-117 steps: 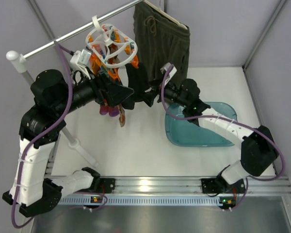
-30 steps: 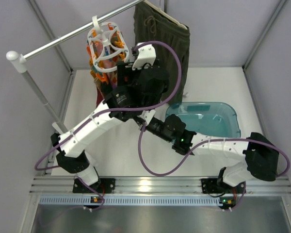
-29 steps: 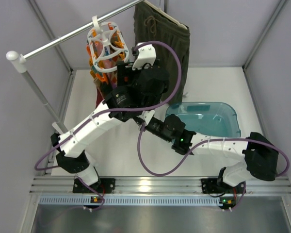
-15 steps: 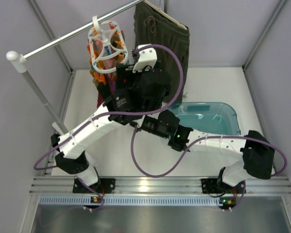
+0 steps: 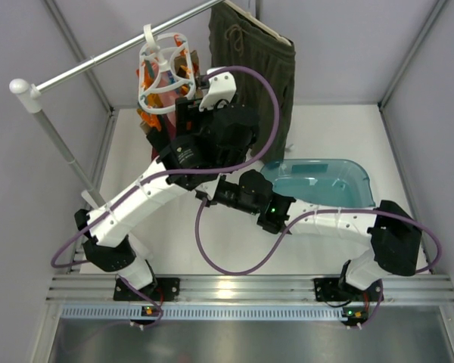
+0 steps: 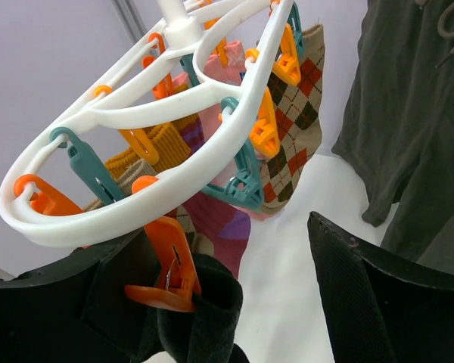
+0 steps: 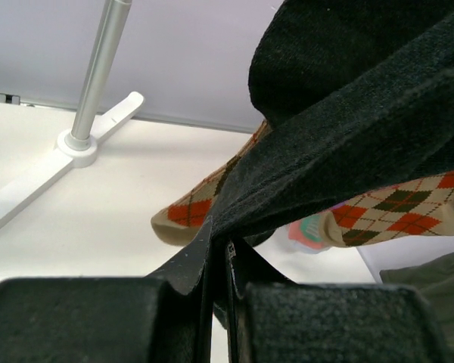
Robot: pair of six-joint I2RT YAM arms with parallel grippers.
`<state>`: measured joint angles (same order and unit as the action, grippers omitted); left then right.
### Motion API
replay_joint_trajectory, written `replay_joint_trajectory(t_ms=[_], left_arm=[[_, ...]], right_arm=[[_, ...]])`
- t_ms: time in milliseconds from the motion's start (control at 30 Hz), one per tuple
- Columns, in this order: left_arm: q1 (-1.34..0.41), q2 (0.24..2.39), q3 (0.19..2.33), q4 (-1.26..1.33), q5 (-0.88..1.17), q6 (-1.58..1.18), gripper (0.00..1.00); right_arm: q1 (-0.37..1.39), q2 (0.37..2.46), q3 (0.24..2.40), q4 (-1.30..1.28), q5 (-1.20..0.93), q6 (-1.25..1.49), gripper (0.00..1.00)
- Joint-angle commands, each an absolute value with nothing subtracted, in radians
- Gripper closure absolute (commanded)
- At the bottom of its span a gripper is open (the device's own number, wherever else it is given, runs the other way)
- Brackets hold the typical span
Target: Remove the socks clipped to the hanger
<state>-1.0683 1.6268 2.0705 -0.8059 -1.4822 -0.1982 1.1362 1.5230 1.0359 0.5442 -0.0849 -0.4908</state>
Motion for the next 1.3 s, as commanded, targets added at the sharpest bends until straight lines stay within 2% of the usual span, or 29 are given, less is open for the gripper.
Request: replay_joint_trajectory(t_ms=[0,400,500,600,900,1000,1033,1067,1100,1267], left_arm=[[-1.063,1.594,2.082,-0.784,-1.580,-0.167,0.20],[-1.057,1.520,2.016,-0.784,-1.575,-0.169,0.30],[-1.057,1.503,2.008,-0.784,-1.559,-0.166,0.42],[-1.057,1.491,1.990,-0.784,-1.554,-0.166,0.44],[-1.055,1.445,1.948,-0.784,-1.528,-0.170,0.64],[-1.049,1.442,1.950,-0.784,-1.502,-0.169,0.76],[-1.046,1.440,1.950,-0.784,-1.490,-0.169,0.84],[-1.043,1.434,1.945,-0.782,-1.461,-0.169,0.88],[-1.037,1.431,1.944,-0.784,-1.439,-0.175,0.99],[-0.977,1.387,1.893,-0.781,-1.232,-0.213,1.00]], right_arm=[[1.152,1.536,1.091,0.509,-0.118,-0.508,1.00],[1.150,1.543,1.092,0.485,-0.103,-0.523,1.00],[1.151,1.543,1.088,0.486,-0.101,-0.523,1.00],[1.150,1.545,1.089,0.486,-0.101,-0.522,1.00],[1.150,1.540,1.085,0.488,-0.109,-0.511,1.00],[1.150,1.528,1.072,0.497,-0.115,-0.500,1.00],[1.150,1.522,1.063,0.500,-0.115,-0.496,1.00],[1.150,1.519,1.055,0.506,-0.115,-0.486,1.00],[1.152,1.503,1.046,0.511,-0.115,-0.485,1.00],[1.149,1.447,0.963,0.564,-0.104,-0.445,1.00]])
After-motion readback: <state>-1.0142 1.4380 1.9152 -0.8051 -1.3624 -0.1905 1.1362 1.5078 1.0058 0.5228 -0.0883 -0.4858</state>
